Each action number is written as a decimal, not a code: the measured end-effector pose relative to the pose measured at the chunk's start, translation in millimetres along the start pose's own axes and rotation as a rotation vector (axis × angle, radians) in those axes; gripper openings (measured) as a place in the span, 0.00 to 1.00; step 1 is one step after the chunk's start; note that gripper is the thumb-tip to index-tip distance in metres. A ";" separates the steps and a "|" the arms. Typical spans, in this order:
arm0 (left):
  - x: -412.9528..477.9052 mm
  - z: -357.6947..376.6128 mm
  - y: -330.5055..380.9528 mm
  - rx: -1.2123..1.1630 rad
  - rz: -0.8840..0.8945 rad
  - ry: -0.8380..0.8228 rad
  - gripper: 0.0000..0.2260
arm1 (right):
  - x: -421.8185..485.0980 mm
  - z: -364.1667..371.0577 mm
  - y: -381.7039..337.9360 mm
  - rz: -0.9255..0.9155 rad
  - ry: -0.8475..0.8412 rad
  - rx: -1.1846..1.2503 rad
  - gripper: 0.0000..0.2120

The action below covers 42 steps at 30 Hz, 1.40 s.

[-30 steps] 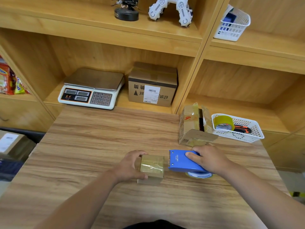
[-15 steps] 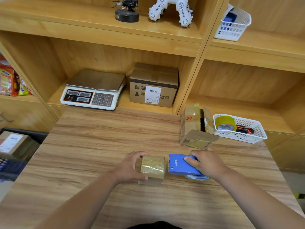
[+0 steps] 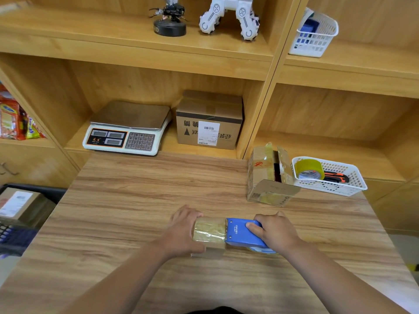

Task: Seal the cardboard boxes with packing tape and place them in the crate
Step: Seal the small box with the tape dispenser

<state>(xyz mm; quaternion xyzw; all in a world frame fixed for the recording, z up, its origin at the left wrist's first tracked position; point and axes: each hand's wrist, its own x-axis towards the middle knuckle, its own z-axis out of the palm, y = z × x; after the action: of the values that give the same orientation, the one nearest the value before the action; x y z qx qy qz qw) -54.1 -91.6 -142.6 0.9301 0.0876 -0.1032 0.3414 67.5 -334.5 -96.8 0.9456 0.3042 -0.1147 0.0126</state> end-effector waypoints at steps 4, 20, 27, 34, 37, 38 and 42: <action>13.4 13.7 27.2 0.413 0.156 -0.006 0.46 | -2.8 -0.4 -2.7 -0.010 0.008 -0.009 0.21; -8.5 10.5 12.4 -0.302 0.009 -0.095 0.42 | -7.8 -15.2 -25.0 -0.037 0.056 0.317 0.21; -18.4 10.5 -3.7 -0.351 -0.051 -0.146 0.45 | 2.9 1.0 -52.1 -0.041 0.059 0.231 0.24; -17.0 8.8 -11.7 -0.217 -0.017 -0.070 0.44 | 7.9 -2.6 -69.1 -0.061 0.038 0.155 0.24; -14.8 4.9 -23.1 -0.138 -0.008 -0.051 0.40 | 10.1 -8.4 -84.5 -0.097 -0.004 0.102 0.23; -14.1 4.3 -27.5 -0.126 -0.012 -0.046 0.38 | 11.3 -9.7 -90.9 -0.109 -0.018 0.089 0.23; -12.8 9.0 -45.5 -0.140 -0.045 -0.060 0.36 | 16.6 -13.9 -109.0 -0.152 -0.066 0.032 0.22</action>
<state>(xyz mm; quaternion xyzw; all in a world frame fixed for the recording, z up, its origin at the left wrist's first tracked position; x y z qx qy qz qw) -78.3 -64.5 -174.1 0.8983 0.1051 -0.1324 0.4056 20.5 -234.9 -82.1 0.9156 0.3727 -0.1512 -0.0014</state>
